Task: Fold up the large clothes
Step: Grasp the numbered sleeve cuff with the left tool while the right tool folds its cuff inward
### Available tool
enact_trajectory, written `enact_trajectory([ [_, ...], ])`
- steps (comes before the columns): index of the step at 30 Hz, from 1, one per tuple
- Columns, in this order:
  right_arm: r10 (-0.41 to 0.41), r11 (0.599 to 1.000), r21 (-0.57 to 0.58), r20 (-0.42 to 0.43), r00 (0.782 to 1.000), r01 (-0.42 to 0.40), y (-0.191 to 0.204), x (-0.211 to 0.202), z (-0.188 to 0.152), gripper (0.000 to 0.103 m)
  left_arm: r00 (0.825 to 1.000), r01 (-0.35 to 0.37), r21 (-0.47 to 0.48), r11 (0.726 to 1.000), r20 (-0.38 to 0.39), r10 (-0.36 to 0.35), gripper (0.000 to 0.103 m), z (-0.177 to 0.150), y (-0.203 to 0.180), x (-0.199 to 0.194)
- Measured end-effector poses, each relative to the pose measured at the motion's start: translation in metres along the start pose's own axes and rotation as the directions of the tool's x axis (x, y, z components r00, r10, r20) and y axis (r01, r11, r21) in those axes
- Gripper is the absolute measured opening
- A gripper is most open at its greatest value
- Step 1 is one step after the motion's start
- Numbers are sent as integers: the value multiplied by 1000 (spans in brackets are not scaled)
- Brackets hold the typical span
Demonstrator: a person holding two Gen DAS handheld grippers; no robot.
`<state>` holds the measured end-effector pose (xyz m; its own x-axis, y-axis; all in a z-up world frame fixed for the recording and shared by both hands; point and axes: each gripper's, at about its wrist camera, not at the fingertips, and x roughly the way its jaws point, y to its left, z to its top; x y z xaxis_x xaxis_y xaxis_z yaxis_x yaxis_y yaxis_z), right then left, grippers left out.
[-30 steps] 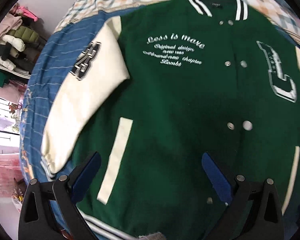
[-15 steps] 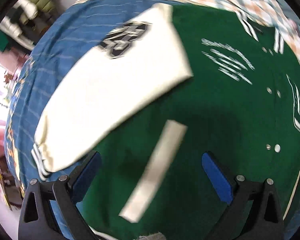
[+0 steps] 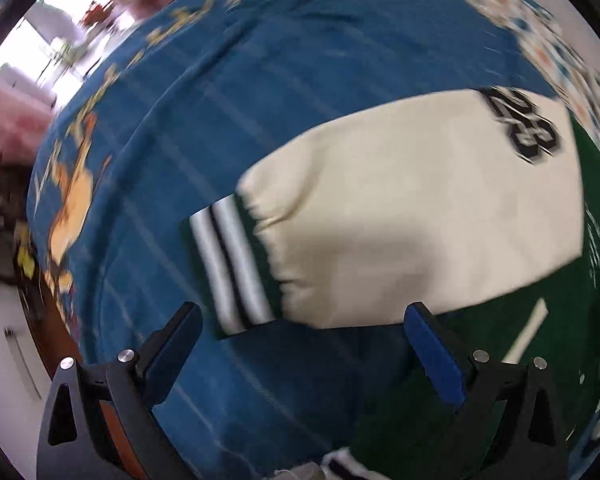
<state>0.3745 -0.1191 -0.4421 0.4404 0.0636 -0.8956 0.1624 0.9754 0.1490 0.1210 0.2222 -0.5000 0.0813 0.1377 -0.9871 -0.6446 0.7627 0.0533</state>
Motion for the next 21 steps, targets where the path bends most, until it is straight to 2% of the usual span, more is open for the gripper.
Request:
enact_trajectory([
  [2,12,992,-121,-156,988,-31,55,63,-19,23,1000,13,-30,999,-13,-13,103,-3,16,5],
  [3,30,987,-149,-221,975,-64,67,79,-27,29,1000,18,-38,999,-20,-19,103,-5,21,6],
  [4,70,981,-155,-286,956,-118,78,92,-39,42,999,34,-57,998,-39,-36,103,-9,28,10],
  [6,110,977,-145,-278,954,-155,85,86,-50,51,994,76,-107,991,-76,-84,103,-15,40,15],
  [9,207,967,-100,-222,953,-234,73,40,-62,66,974,164,-204,965,-123,-191,102,-20,49,28],
  [11,244,964,-62,-195,950,-260,53,13,-67,68,950,238,-289,927,-130,-284,102,-21,50,39],
  [13,227,970,-41,-190,955,-238,30,-9,-67,68,910,315,-420,851,-121,-397,102,-19,49,60],
  [15,183,980,-43,-212,960,-197,11,-19,-70,68,876,364,-524,770,-90,-475,97,-14,45,78],
  [16,169,982,-47,-222,960,-183,6,-18,-70,68,872,363,-560,745,-77,-483,94,-8,43,86],
  [18,133,986,-67,-247,960,-154,-9,-25,-75,68,890,333,-598,729,-56,-453,86,3,28,87],
  [19,129,986,-73,-257,958,-152,-7,-21,-69,68,905,311,-595,741,-53,-422,80,8,23,87],
  [20,132,985,-77,-264,956,-157,-10,-25,-67,68,921,283,-587,759,-55,-386,70,18,22,88],
  [21,137,982,-87,-266,954,-165,-5,-23,-66,68,933,265,-579,771,-46,-356,52,31,23,89],
])
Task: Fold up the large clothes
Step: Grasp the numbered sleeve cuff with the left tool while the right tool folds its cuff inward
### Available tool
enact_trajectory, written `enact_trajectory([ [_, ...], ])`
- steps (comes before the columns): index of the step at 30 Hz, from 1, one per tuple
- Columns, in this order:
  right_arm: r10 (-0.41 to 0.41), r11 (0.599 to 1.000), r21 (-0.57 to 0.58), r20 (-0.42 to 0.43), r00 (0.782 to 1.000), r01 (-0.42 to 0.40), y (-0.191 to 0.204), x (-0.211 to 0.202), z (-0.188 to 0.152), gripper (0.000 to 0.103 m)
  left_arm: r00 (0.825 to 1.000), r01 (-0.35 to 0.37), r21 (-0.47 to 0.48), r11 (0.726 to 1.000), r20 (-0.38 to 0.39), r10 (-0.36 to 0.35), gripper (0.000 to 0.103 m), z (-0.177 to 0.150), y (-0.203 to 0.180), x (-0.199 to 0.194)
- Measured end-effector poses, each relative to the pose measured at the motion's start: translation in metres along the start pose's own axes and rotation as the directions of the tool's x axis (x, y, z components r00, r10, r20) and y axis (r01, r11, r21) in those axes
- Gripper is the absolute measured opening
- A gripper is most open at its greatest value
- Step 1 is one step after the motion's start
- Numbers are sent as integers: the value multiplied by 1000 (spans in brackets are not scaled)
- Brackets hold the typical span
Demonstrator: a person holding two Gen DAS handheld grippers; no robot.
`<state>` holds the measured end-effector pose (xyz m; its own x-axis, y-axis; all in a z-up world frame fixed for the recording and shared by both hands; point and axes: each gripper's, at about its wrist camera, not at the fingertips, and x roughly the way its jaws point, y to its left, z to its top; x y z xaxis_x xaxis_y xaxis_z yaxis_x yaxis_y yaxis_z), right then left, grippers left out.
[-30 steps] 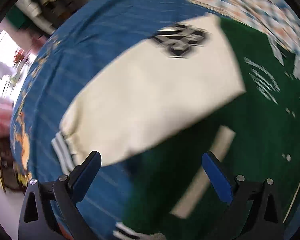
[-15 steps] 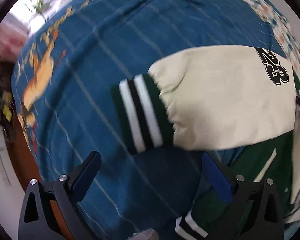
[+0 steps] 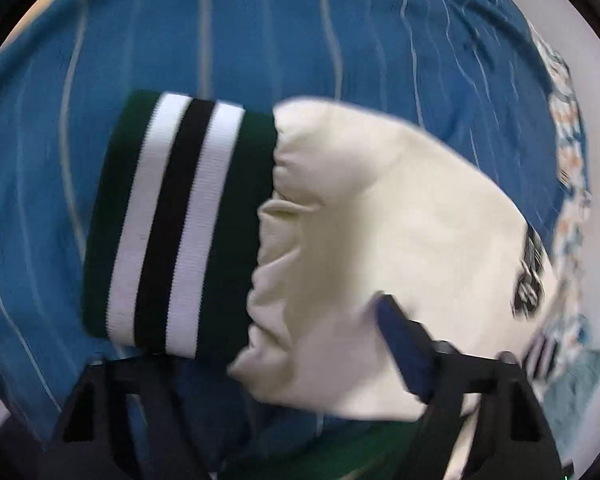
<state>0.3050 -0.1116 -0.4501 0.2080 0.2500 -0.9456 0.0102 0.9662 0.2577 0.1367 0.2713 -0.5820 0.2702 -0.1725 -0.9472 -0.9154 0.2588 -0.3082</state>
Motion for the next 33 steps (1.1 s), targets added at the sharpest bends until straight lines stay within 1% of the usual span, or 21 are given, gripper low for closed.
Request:
enact_trajectory([
  [1,11,1000,-8,2,1000,-11,2,-4,0,68,998,-37,27,999,49,36,41,17,-9,-4],
  [2,27,1000,-14,5,1000,-27,11,3,4,68,995,-51,54,997,87,46,22,32,-15,-9],
  [4,74,997,9,13,997,-74,20,4,10,68,987,-58,109,992,158,40,20,62,-26,-20],
  [6,171,982,80,35,985,-173,26,17,21,68,975,-54,156,986,222,18,20,101,-39,-32],
  [8,274,940,191,64,959,-282,31,41,37,68,971,-41,203,978,238,-8,21,131,-47,-35],
  [10,343,898,275,47,938,-342,39,72,49,69,968,-41,268,962,249,-28,23,162,-64,-35],
  [12,390,875,327,-37,920,-358,53,110,57,70,969,-48,310,949,246,-31,26,172,-79,-34],
  [14,376,885,317,-56,925,-341,62,118,61,70,975,-47,359,932,221,-36,27,181,-86,-34],
  [15,400,879,301,-48,915,-369,64,112,62,70,978,-39,367,930,207,-40,32,168,-76,-36],
  [16,425,871,291,-36,905,-397,64,104,62,70,979,-44,360,932,201,-32,37,167,-74,-38],
  [17,429,870,283,-28,903,-404,62,96,61,70,978,-42,352,935,204,-32,54,165,-63,-46],
  [18,411,880,268,-11,912,-393,57,82,58,71,979,-19,328,944,199,-50,67,162,-55,-52],
  [21,348,910,236,7,937,-340,44,55,43,73,978,66,257,964,174,-113,67,126,-29,-66],
  [23,257,945,208,3,966,-252,36,44,30,73,981,119,212,970,128,-149,67,110,-15,-64],
  [24,200,961,194,2,980,-196,32,40,25,73,979,165,158,974,91,-180,67,100,-11,-53],
  [26,86,980,177,5,996,-86,26,37,15,73,975,205,92,974,63,-211,67,93,-7,-37],
  [28,16,984,175,7,1000,-17,20,37,9,73,975,203,26,979,84,-205,67,96,-12,-15],
  [29,-11,984,178,8,1000,9,17,37,7,73,976,193,13,981,98,-194,67,97,-9,-16],
  [30,-34,982,188,7,999,32,14,38,6,73,976,166,7,986,140,-165,65,106,-17,-11],
  [32,-10,973,230,-5,1000,11,8,41,6,73,973,108,27,994,200,-112,65,120,-32,-12],
  [33,69,957,280,10,998,-69,4,43,8,69,968,77,55,996,234,-88,64,129,-42,-15],
])
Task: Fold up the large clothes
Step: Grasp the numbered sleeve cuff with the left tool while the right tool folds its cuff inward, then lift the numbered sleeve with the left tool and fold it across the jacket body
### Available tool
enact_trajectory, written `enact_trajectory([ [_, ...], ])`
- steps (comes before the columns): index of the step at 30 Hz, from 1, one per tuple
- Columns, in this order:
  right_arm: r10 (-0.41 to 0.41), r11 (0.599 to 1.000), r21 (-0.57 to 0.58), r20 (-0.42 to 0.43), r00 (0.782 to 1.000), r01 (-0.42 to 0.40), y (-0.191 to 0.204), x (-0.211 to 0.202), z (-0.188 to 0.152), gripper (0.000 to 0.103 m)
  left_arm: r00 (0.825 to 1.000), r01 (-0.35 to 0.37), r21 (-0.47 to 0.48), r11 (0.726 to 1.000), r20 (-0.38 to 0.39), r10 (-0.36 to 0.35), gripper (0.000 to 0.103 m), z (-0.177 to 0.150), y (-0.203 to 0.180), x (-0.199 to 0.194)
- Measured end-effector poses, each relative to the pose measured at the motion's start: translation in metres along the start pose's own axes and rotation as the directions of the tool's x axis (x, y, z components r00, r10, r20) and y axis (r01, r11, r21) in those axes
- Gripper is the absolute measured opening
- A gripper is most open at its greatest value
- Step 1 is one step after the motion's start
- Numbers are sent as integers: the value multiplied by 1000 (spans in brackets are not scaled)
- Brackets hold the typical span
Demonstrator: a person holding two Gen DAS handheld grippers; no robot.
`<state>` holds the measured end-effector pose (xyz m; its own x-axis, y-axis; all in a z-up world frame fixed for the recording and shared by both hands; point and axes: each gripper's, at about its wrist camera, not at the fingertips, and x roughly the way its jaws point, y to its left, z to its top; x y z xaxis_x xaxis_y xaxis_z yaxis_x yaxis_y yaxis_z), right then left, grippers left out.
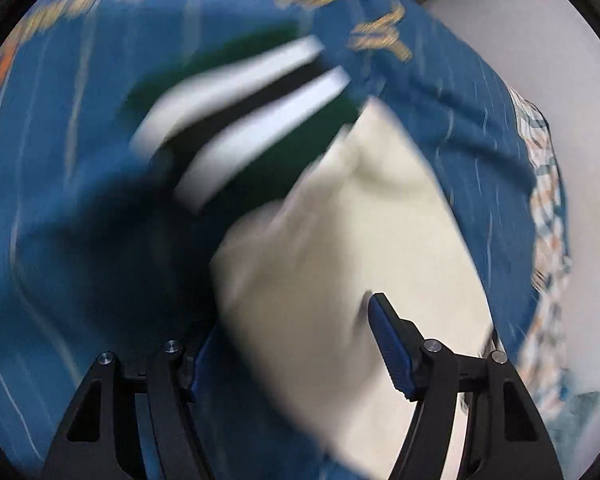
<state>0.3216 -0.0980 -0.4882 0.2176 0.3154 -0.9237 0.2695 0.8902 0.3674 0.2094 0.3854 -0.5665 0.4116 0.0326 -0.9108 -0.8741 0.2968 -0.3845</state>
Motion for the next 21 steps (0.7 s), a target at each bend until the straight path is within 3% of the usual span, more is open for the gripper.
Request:
enact_trajectory([
  [1,62,998,27,-6,998,-62,1,4,3,62,999,-33,58,998,44,30,56,12,-15,-1],
  [2,130,991,45,-15,991,-129,7,12,9,47,997,-56,89,994,61,51,25,18,-22,-2],
  [3,149,988,41,-11,989,-149,13,18,15,39,995,-73,137,988,80,63,10,27,-31,-4],
  [6,175,984,40,-15,984,-175,39,49,34,38,992,-72,254,964,121,43,6,48,-58,-22],
  [9,108,994,17,-102,989,-107,60,88,41,38,983,-85,346,934,181,22,5,50,-81,-49],
  [11,48,998,-35,-120,992,-52,69,93,44,38,971,-106,417,903,241,2,4,44,-102,-75],
  [14,-56,991,-124,-105,993,43,76,66,41,40,940,-175,528,831,342,-20,4,25,-137,-116],
  [15,-111,985,-143,-73,991,100,76,53,41,53,927,-195,561,805,373,-35,4,16,-147,-129],
  [16,-166,975,-152,-33,986,159,72,40,39,74,915,-215,593,776,401,-52,4,6,-160,-140],
  [17,-209,966,-152,7,978,208,66,26,38,81,908,-225,614,757,414,-66,4,1,-164,-145],
  [18,-275,949,-141,69,959,282,55,7,36,85,894,-241,655,716,436,-99,4,-15,-177,-159],
  [21,-439,884,-94,171,882,458,23,-26,32,86,879,-248,730,636,446,-169,3,-40,-209,-166],
])
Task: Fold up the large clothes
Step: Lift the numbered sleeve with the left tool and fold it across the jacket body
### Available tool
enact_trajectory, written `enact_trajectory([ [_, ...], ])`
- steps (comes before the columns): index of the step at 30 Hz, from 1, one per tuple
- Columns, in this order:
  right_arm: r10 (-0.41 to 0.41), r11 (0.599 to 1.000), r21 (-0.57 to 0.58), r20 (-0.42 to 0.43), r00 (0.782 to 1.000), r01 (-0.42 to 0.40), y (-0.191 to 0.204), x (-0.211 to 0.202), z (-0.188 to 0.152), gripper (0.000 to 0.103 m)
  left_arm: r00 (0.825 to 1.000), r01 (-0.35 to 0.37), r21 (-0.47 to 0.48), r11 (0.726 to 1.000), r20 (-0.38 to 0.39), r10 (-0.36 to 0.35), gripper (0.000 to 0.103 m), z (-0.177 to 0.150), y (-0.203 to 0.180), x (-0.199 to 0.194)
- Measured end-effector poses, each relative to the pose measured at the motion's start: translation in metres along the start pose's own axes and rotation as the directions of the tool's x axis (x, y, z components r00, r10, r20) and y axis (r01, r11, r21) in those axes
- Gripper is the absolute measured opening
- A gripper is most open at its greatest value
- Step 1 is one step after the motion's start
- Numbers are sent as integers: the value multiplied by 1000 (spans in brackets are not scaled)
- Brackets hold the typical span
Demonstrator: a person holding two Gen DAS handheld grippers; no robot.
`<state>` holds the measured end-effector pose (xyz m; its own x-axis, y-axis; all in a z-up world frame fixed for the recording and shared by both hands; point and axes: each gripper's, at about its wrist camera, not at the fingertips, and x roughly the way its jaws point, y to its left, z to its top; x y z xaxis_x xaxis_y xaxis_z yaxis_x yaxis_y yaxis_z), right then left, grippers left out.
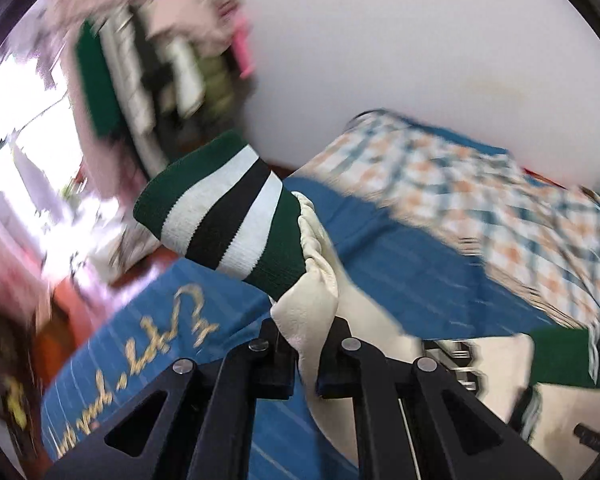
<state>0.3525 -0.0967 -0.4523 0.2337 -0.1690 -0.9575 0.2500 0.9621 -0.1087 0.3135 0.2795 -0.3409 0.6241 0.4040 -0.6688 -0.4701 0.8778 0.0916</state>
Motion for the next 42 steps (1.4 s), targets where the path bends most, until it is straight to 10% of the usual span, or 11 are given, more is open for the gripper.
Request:
enact_trajectory([
  [4,-116,993,21,4,993,116,-52,4,-9,89,995,85,146,986,36,-91,3,-2,-70,-37],
  [10,-74,992,96,-40,996,78,-144,22,-21,89,968,240,282,929,-3,-250,2,-29,-181,-90],
  [18,-16,957,286,-91,996,41,-283,38,-57,89,866,500,378,780,-193,-462,2,-112,-372,-145],
  [25,83,921,390,-153,985,-17,-375,66,-107,89,801,593,441,674,-413,-434,2,-207,-484,-145],
  [29,182,899,423,-128,975,-112,-417,68,-126,89,826,543,507,669,-467,-316,8,-250,-505,-133],
  [32,249,884,434,-123,961,-173,-441,68,-131,89,814,565,514,645,-476,-334,25,-261,-506,-138],
  [35,335,871,416,-116,935,-261,-458,65,-128,89,766,631,460,624,-495,-409,103,-264,-505,-142],
  [39,388,893,296,-122,914,-339,-452,60,-117,89,776,618,440,652,-476,-414,103,-257,-498,-154],
  [42,380,920,167,-154,912,-355,-421,60,-101,89,826,545,422,725,-419,-377,103,-243,-469,-162],
])
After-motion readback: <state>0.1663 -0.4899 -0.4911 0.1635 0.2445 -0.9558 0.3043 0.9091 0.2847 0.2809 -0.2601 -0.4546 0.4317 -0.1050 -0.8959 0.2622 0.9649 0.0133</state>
